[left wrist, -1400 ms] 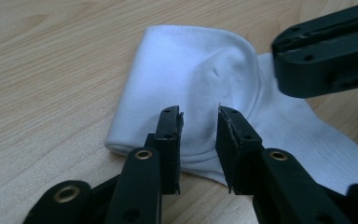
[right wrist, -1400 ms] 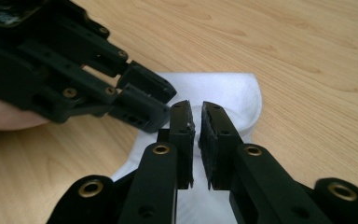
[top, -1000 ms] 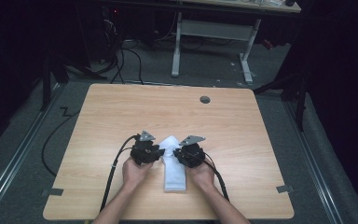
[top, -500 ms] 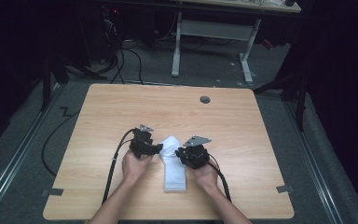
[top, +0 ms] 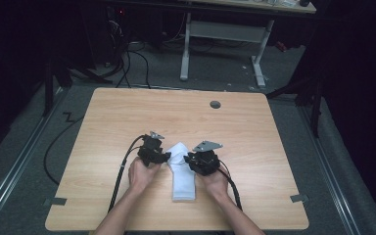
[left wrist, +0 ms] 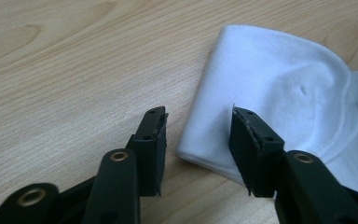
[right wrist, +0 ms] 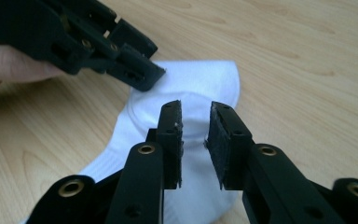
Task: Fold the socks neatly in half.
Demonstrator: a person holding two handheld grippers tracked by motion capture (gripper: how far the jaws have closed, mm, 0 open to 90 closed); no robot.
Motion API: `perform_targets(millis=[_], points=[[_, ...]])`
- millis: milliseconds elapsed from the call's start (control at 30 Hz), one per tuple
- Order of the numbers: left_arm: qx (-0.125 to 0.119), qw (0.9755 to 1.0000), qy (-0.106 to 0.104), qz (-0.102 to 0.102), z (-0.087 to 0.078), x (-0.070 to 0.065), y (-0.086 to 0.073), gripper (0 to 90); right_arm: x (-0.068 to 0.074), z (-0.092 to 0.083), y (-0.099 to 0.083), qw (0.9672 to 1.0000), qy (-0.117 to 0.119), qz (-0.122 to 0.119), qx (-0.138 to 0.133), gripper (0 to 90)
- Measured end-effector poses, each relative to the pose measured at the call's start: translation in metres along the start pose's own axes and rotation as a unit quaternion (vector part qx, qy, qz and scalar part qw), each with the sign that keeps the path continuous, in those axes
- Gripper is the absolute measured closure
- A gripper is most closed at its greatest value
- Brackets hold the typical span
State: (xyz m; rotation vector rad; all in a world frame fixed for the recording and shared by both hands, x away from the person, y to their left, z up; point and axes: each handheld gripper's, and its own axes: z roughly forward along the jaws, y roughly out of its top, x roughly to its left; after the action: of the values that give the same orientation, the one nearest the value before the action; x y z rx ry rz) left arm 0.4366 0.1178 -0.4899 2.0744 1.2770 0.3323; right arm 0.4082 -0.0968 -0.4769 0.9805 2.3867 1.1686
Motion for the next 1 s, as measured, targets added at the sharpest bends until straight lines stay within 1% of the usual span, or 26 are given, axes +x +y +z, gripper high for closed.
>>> perform_targets(millis=[33, 100, 167, 233, 333, 400, 467, 533, 567, 633, 667, 700, 833, 1000], points=[[0.000, 1.0000, -0.001, 0.001, 0.000, 0.000, 0.000, 58.5, 0.000, 0.001, 0.003, 1.0000, -0.002, -0.006, -0.002, 73.2], [0.000, 1.0000, -0.006, 0.004, 0.000, -0.001, 0.000, 61.2, 0.000, 0.004, 0.006, 1.0000, -0.004, -0.006, -0.002, 72.3], [0.001, 0.9999, -0.011, 0.003, 0.000, 0.000, 0.000, 62.9, 0.000, 0.009, 0.008, 1.0000, -0.006, -0.001, 0.001, 71.7], [0.004, 0.9999, -0.017, 0.001, 0.000, 0.001, 0.001, 64.9, -0.001, 0.015, 0.007, 0.9999, -0.005, 0.003, 0.010, 71.2], [0.006, 0.9994, -0.033, -0.007, 0.000, 0.004, 0.001, 70.3, -0.002, 0.021, 0.004, 0.9996, -0.004, 0.005, 0.027, 70.9], [0.003, 0.9992, -0.038, -0.008, 0.000, 0.005, 0.001, 75.1, -0.002, 0.022, 0.002, 0.9995, -0.003, 0.001, 0.032, 70.9], [-0.001, 0.9991, -0.041, -0.008, -0.001, 0.005, 0.000, 77.8, -0.001, 0.022, 0.001, 0.9994, -0.002, -0.002, 0.034, 70.9], [-0.008, 0.9987, -0.049, -0.013, -0.002, 0.006, 0.000, 80.7, -0.001, 0.021, -0.001, 0.9993, -0.001, -0.006, 0.038, 70.9], [-0.014, 0.9981, -0.057, -0.018, -0.003, 0.007, 0.000, 81.5, -0.001, 0.022, -0.002, 0.9993, 0.000, -0.008, 0.038, 70.8], [-0.024, 0.9976, -0.062, -0.019, -0.005, 0.007, 0.000, 82.9, -0.001, 0.021, -0.004, 0.9993, 0.000, -0.008, 0.038, 70.7], [-0.029, 0.9974, -0.064, -0.016, -0.007, 0.006, 0.000, 83.1, 0.000, 0.020, -0.005, 0.9992, 0.000, -0.001, 0.040, 70.7], [-0.033, 0.9972, -0.066, -0.013, -0.008, 0.005, 0.000, 83.3, -0.001, 0.020, -0.006, 0.9992, 0.001, -0.009, 0.038, 70.6], [-0.047, 0.9962, -0.073, -0.007, -0.014, 0.001, 0.001, 83.7, 0.001, 0.016, -0.008, 0.9993, 0.001, -0.010, 0.035, 69.7], [-0.064, 0.9948, -0.080, 0.001, -0.020, -0.002, 0.001, 83.9, 0.006, 0.006, -0.012, 0.9996, 0.008, -0.014, 0.021, 70.0]])
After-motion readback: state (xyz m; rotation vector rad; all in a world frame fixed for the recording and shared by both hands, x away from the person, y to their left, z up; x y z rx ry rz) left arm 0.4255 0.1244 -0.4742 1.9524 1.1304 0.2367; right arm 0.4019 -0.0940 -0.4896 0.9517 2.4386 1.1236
